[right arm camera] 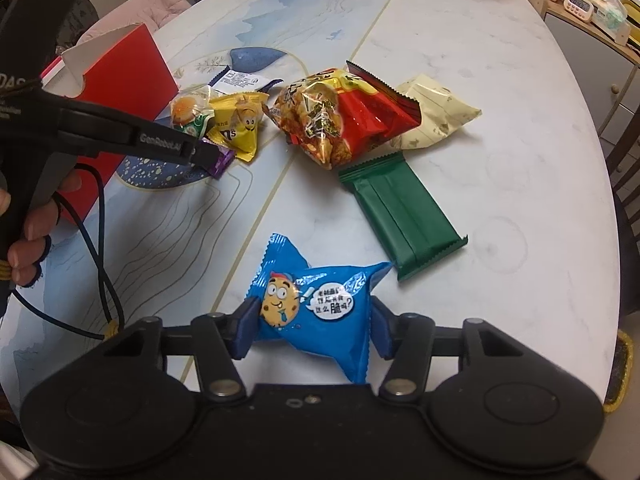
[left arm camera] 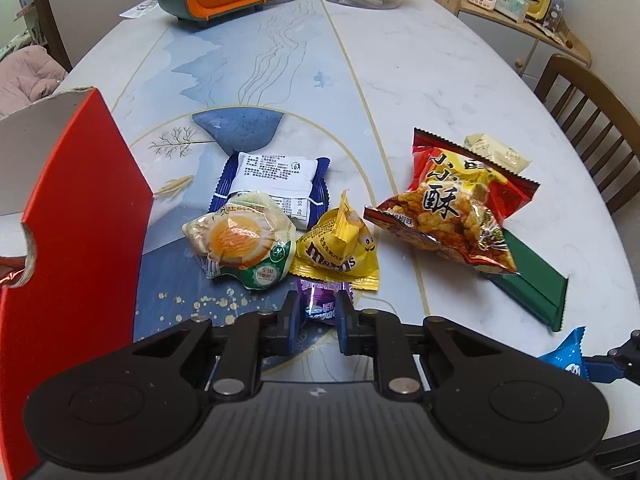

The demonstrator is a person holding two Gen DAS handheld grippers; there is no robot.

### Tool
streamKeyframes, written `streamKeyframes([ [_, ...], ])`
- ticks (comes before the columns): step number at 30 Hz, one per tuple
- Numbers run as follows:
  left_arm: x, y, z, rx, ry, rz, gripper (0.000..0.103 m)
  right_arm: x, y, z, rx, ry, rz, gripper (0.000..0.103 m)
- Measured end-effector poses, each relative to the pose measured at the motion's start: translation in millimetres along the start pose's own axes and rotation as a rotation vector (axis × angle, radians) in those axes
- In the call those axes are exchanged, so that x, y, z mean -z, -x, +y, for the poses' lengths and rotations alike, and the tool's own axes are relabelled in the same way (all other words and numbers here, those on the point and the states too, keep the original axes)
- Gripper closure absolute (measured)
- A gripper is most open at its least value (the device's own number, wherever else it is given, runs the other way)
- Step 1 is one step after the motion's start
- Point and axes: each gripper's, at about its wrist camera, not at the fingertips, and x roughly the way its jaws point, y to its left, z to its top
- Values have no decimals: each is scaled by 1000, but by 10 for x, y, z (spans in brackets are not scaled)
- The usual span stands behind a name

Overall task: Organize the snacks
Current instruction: 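Grasp the blue cookie packet with the right tool while the left tool grasps the purple candy, then carry the blue cookie packet and purple candy with both tools over the box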

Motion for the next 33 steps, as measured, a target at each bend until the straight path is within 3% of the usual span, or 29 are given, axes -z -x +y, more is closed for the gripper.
streamKeyframes([
  [18, 178, 606, 211, 81, 45, -48, 86, 67, 453, 181, 10, -43, -74, 50],
  [33, 274, 1388, 853, 141, 106, -140, 86, -162, 913, 825, 6, 7, -174, 50],
])
